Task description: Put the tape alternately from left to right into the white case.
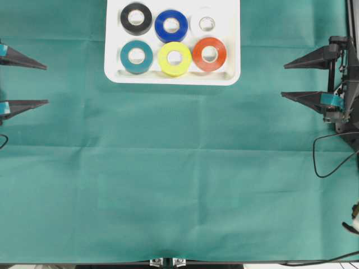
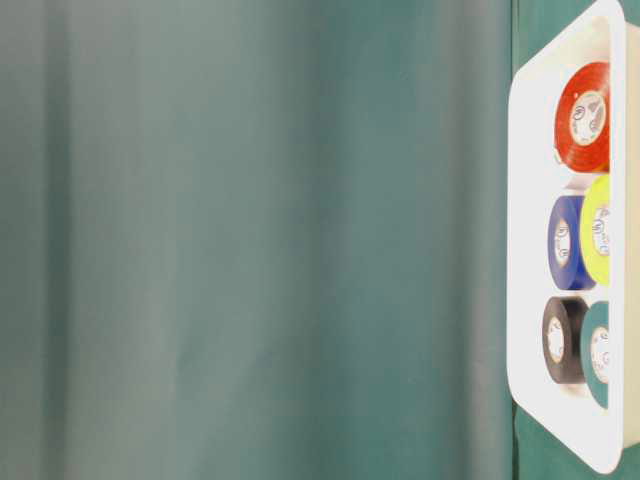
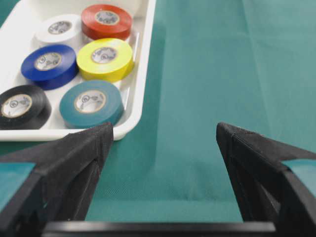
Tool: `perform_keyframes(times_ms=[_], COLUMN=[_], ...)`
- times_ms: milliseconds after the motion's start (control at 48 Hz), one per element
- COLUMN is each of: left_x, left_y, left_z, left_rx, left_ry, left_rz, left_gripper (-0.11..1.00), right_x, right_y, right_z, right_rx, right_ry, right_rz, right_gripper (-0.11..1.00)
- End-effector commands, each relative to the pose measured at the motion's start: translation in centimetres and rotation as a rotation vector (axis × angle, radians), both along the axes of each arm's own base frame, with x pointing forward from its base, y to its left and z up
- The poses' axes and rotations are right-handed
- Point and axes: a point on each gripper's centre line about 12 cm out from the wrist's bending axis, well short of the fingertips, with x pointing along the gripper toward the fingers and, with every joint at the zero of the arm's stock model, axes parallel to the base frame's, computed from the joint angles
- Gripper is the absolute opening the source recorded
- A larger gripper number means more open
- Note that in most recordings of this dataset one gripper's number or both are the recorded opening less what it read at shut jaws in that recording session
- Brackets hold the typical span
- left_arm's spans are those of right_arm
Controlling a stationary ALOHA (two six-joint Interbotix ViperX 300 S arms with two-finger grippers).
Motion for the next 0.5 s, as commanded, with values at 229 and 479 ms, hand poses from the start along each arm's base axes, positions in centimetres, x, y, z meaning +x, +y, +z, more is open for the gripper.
perform_keyframes(times_ms=[229,479], left_x=[0.31,0.27], left_y=[0.08,0.07], left_z=[0.74,0.61], left_rx=[-0.001,-0.002], left_ry=[-0.019,-0.014], left_rz=[0.004,0.004], left_gripper=[0.72,0.72], right_x=[0.15,0.18], right_y=[-0.02,-0.03], right_z=[0.23,0.26], right_rx=[0.003,0.002], right_ry=[-0.004,-0.004], right_rz=[0.000,0.000], right_gripper=[0.78,0.78])
